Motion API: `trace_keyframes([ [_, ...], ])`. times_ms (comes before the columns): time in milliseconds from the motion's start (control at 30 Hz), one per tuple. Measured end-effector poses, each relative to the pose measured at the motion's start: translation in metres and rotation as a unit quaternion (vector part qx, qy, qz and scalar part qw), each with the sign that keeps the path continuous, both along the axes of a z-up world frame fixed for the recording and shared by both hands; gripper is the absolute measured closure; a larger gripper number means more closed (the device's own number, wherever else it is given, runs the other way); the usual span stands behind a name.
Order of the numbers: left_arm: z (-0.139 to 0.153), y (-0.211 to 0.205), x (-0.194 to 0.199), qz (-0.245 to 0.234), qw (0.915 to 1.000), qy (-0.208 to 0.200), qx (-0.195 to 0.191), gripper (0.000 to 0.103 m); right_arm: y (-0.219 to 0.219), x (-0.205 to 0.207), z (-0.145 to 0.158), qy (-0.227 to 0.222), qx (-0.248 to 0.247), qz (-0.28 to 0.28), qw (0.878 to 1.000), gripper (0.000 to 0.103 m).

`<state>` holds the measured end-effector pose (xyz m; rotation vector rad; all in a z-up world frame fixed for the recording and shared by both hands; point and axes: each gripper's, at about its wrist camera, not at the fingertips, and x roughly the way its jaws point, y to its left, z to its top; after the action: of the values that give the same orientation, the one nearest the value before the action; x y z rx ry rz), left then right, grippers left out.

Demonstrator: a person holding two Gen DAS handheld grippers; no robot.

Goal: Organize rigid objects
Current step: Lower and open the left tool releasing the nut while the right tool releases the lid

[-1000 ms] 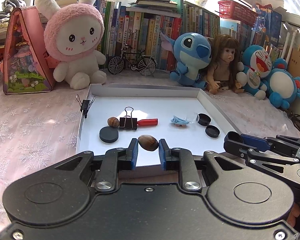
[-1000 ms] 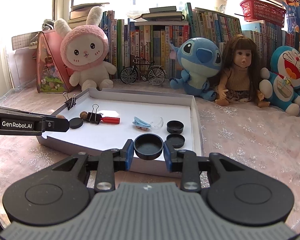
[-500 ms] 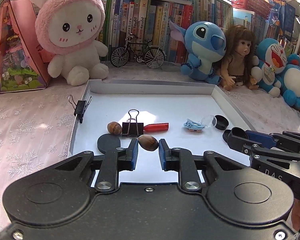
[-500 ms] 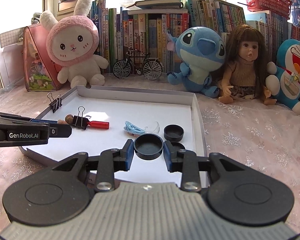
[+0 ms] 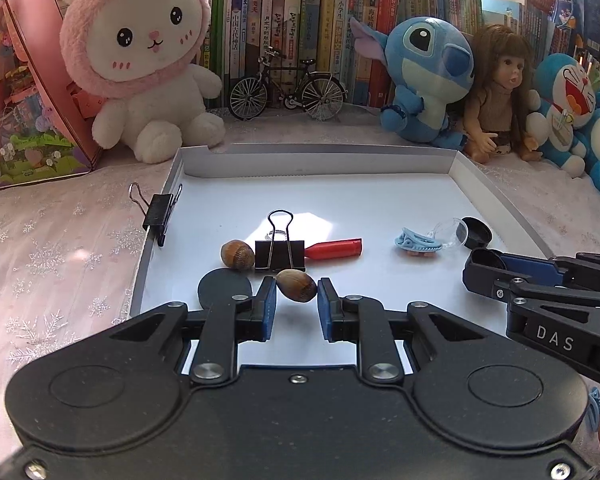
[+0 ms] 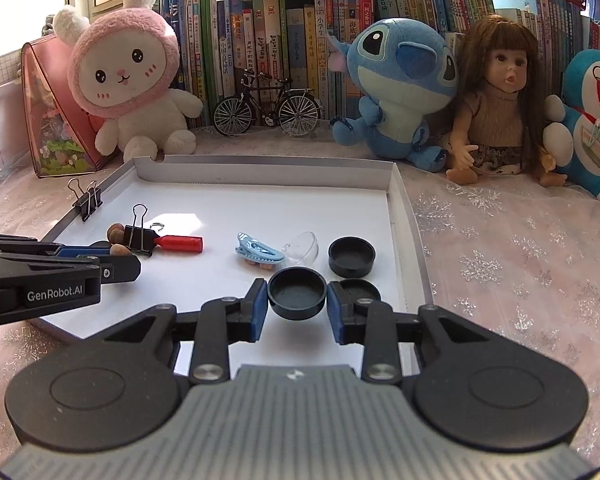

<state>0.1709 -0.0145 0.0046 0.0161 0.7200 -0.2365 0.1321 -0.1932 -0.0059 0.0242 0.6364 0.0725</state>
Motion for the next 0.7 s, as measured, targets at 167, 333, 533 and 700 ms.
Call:
trace_keyframes([
  [167,0.0001,-0.0003,0.0003,0.0,1.0,0.001,0.001,0.082,0.0007,0.0026,-0.0017,0.005,-0.001,0.001,1.0,0.066],
  [333,-0.0014,-0.0002,0.002,0.001,1.0,0.002,0.001,0.082,0.0013,0.0047,-0.0028,0.007,-0.005,0.0,1.0,0.066],
  [533,-0.0038,-0.001,0.0024,0.002,1.0,0.003,0.003,0.082,0.002,0.0054,-0.0021,0.008,-0.004,0.002,1.0,0.066],
  [700,-0.0037,-0.0006,0.0025,0.002,1.0,0.003,0.002,0.082,0.003,0.0066,-0.002,0.009,-0.01,0.003,1.0,0.066],
])
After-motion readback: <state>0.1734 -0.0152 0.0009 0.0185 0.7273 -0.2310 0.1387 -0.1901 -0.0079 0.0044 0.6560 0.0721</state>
